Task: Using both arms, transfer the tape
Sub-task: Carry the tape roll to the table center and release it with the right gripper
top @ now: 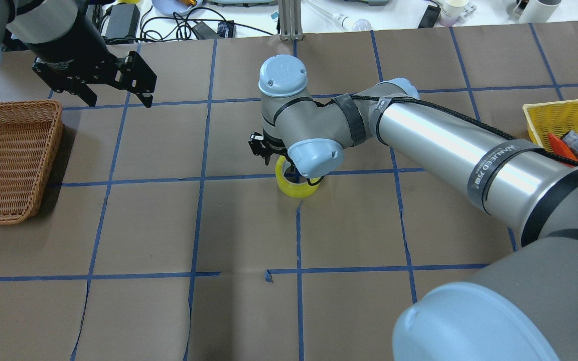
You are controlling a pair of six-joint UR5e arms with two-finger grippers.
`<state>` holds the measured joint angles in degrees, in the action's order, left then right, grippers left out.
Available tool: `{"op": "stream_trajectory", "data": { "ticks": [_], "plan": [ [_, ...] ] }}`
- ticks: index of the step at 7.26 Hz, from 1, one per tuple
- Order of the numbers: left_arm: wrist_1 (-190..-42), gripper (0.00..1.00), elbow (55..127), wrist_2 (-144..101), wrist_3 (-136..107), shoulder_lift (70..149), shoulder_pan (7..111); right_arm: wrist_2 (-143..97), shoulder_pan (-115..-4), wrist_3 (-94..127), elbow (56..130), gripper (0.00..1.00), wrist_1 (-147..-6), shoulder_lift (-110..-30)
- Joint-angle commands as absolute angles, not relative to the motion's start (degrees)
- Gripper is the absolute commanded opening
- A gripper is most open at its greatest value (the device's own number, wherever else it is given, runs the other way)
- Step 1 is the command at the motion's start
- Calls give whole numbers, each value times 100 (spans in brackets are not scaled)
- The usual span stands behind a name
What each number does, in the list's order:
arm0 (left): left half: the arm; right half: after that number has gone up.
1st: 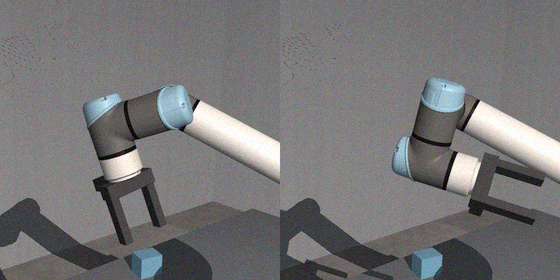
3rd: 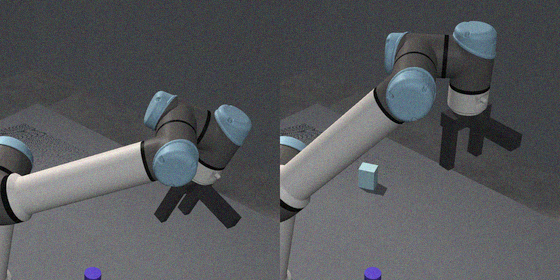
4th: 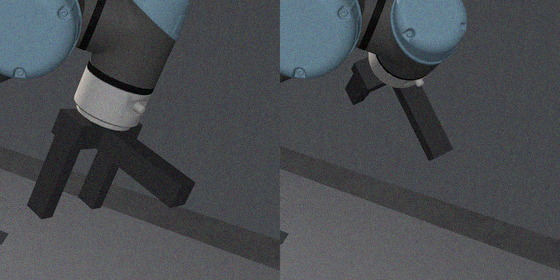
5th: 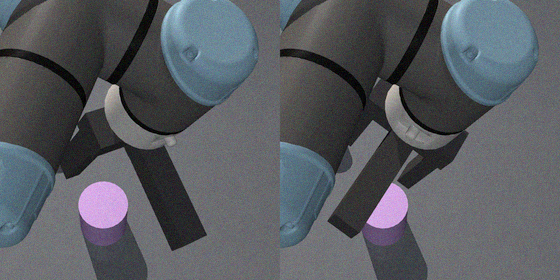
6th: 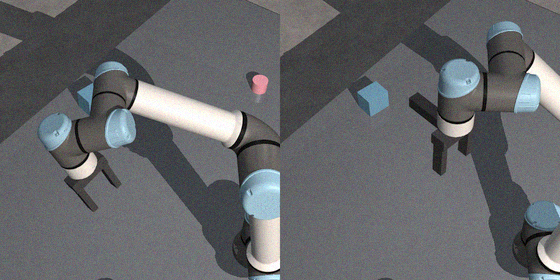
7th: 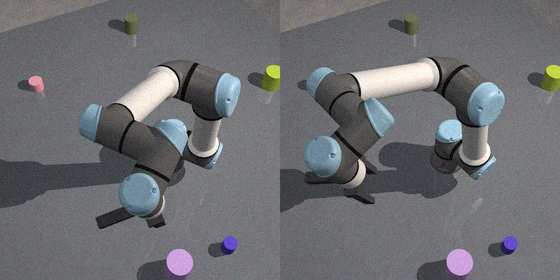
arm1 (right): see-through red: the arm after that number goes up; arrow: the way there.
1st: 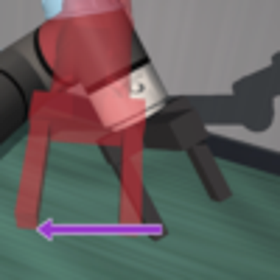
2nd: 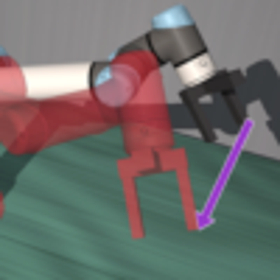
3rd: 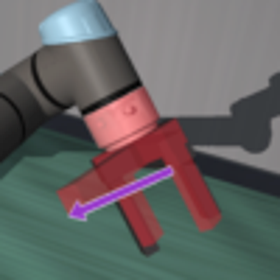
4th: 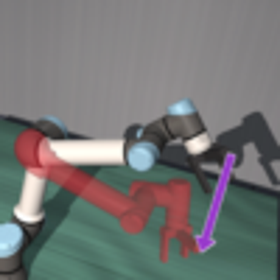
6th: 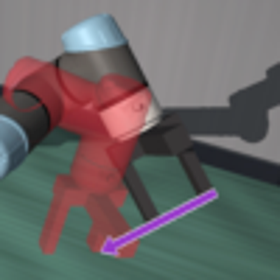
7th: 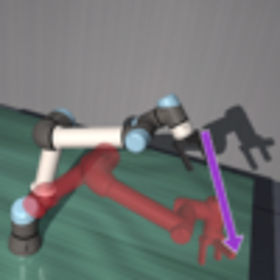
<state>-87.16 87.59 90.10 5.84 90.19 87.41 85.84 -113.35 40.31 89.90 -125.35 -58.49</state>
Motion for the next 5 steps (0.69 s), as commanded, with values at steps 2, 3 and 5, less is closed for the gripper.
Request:
{"op": "stream_trajectory", "data": {
  "ticks": [2, 3, 5],
  "plan": [
    [-8719, 100, 8754, 8930, 66, 9035, 8832, 8735, -11050, 3650, 9035, 100, -11958, -6686],
    [-8710, 100, 8763, 8938, 62, 9200, 8833, 8815, -10674, 3186, 9053, 100, -11553, -7002],
    [-8257, 100, 8877, 8912, -228, 9481, 9138, 8824, -9725, 1661, 9062, 100, -10464, -7722]
  ]
}}
